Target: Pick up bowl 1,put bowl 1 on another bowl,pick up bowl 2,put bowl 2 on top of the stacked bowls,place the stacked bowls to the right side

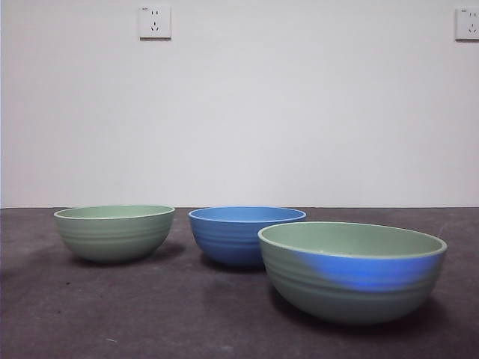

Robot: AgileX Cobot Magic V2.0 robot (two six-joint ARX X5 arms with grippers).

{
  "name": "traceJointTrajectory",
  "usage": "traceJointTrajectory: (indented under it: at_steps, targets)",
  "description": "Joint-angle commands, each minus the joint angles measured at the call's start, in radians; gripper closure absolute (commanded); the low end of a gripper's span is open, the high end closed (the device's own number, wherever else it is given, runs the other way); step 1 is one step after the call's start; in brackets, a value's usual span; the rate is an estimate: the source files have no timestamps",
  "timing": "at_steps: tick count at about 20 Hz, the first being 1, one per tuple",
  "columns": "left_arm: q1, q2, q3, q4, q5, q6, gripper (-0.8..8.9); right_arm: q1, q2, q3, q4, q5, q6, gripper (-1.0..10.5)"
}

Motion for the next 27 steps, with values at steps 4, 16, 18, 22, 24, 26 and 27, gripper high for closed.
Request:
traceJointTrajectory:
  at_steps: [4,16,18,22,24,26,27]
  targets:
    - [0.003,0.127,0.153,-0.103,0.079,0.039,8.20,0.003,0.143,0.192,-0.207,-0.098,-0.133,9.6]
    - [0.000,0.406,0.489,-0.441,0.263,0.252,8.20,0.023,0.467,0.628,-0.703,-0.151,-0.416,9.6]
    - [0.000,0.436,0.539,-0.512,0.286,0.285,8.20,0.029,0.512,0.694,-0.783,-0.151,-0.444,9.6]
    - [-0.005,0.486,0.640,-0.690,0.310,0.351,8.20,0.039,0.600,0.807,-0.940,-0.151,-0.490,9.6]
    - [-0.007,0.490,0.660,-0.754,0.309,0.379,8.20,0.052,0.614,0.813,-0.954,-0.151,-0.493,9.6]
    - [-0.007,0.490,0.660,-0.784,0.307,0.389,8.20,0.064,0.618,0.813,-0.964,-0.151,-0.496,9.6]
    - [-0.007,0.490,0.660,-0.792,0.305,0.392,8.20,0.069,0.620,0.813,-0.964,-0.151,-0.496,9.6]
